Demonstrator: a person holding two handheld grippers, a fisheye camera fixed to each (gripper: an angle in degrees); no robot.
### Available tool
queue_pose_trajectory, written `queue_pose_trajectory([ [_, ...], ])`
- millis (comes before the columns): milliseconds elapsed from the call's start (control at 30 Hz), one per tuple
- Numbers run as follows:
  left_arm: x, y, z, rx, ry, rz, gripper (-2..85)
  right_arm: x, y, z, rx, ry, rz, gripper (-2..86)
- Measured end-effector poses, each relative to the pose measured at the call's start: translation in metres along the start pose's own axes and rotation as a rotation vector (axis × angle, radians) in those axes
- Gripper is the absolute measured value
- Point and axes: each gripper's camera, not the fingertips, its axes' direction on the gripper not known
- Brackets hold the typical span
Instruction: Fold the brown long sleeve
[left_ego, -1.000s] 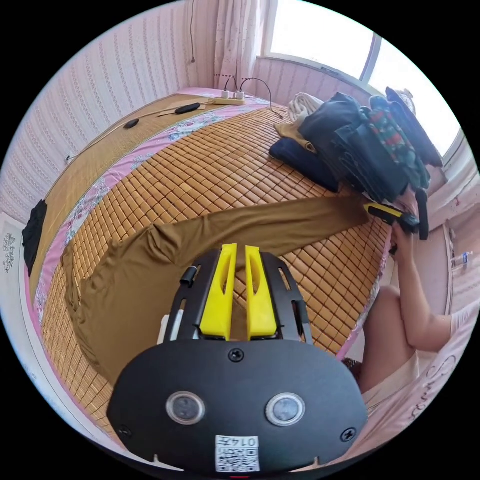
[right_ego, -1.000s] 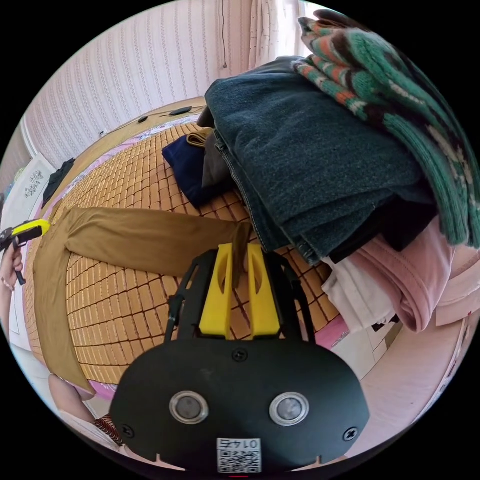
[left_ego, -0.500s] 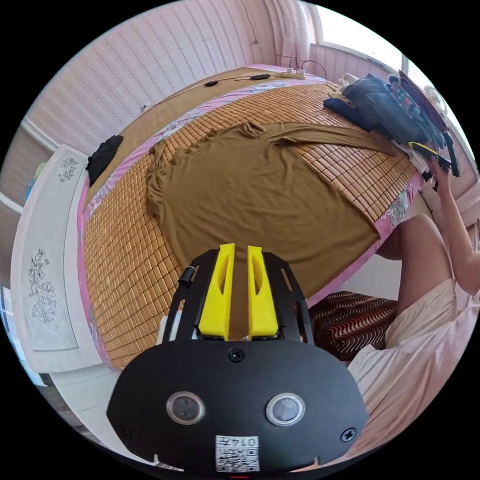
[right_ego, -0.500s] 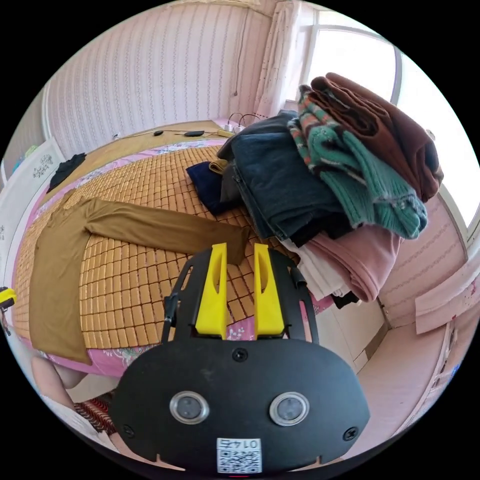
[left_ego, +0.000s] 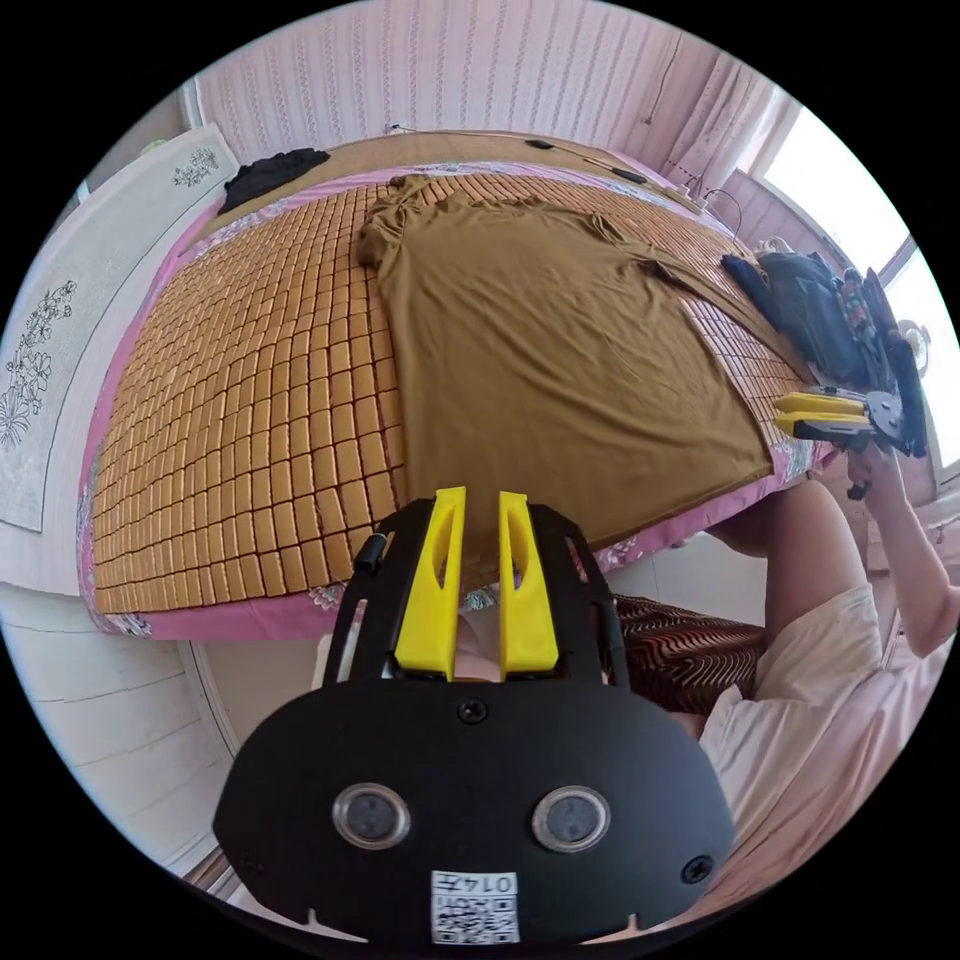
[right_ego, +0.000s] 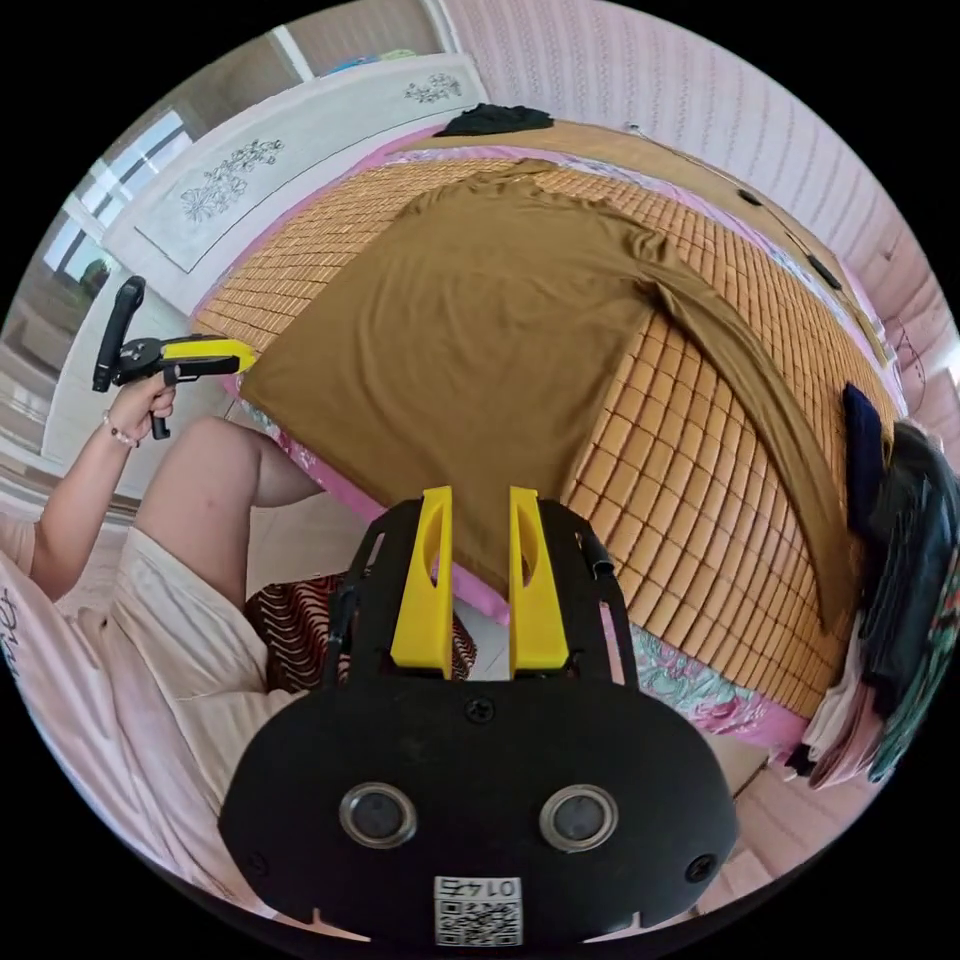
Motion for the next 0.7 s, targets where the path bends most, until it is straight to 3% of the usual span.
queue_pose_trajectory([
  [333,-0.093,-0.038,0.008,0.142,0.092,-0.026,5.8,-0.029,-0.306,0.04,0.092,-0.025,-0.195,8.5],
  [500,-0.128,-0.055,0.032,0.071,0.043,-0.042,6.1,-0.046,-0.474,0.136,0.008,0.02,-0.12,8.6],
  [700,-0.148,-0.053,0.04,0.058,0.055,0.044,6.3,-0.05,-0.566,0.241,-0.058,0.19,-0.024,11.8],
])
